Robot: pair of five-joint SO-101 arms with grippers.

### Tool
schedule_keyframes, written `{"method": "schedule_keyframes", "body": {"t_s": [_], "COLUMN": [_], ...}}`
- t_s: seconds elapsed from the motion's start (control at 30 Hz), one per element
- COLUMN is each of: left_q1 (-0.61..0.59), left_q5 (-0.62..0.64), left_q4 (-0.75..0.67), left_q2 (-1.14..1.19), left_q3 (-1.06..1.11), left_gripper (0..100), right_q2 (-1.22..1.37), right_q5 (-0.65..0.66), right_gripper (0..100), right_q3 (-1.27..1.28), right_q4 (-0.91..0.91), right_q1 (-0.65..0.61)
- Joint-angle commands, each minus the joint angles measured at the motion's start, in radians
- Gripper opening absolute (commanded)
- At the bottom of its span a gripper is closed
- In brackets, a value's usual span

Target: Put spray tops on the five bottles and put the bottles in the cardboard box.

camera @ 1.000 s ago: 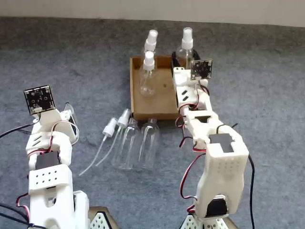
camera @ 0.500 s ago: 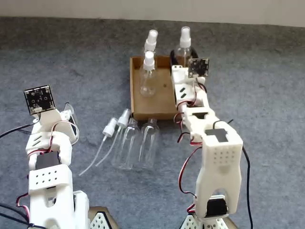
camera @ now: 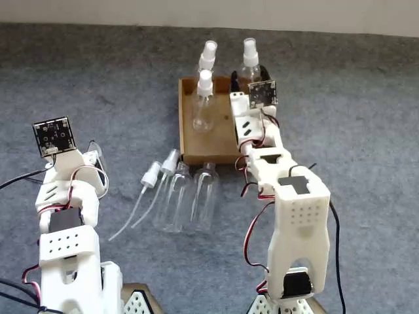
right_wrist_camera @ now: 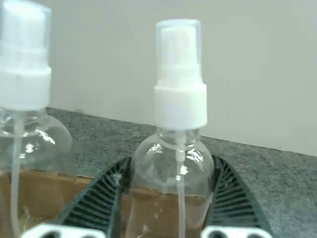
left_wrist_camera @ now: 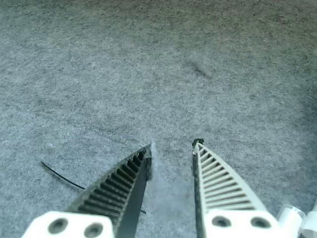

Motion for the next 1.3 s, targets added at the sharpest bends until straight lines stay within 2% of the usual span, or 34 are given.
{"method": "schedule_keyframes", "body": {"t_s": [0.0,0.2,0.43,0.9,1.03,1.27], "left_q1": [0.008,0.008,0.008,0.008,0.008,0.008], "left_q5": [0.009,0.009,0.009,0.009,0.009,0.009], "left_q4": [-0.018,-0.018,-0.018,-0.018,-0.018,-0.018], "left_q2": [-0.002,-0.002,-0.002,-0.002,-0.002,-0.002], "left_q3": [-0.005,-0.005,-0.005,-0.005,-0.005,-0.005], "left_gripper": [14,14,14,14,14,14], "right_q2": [-0.016,-0.019,-0.021,-0.024,-0.025,-0.084], "right_q5": [0.012,0.012,0.012,0.018,0.018,0.018], "right_gripper": [14.2,15.2,27.4,27.6,27.7,27.7], "right_q3": [-0.053,-0.051,-0.051,-0.058,-0.064,-0.087], "right_q4": [-0.022,-0.022,-0.021,-0.018,0.091,0.154], "right_q1": [-0.007,-0.007,-0.007,-0.007,-0.007,-0.007]}}
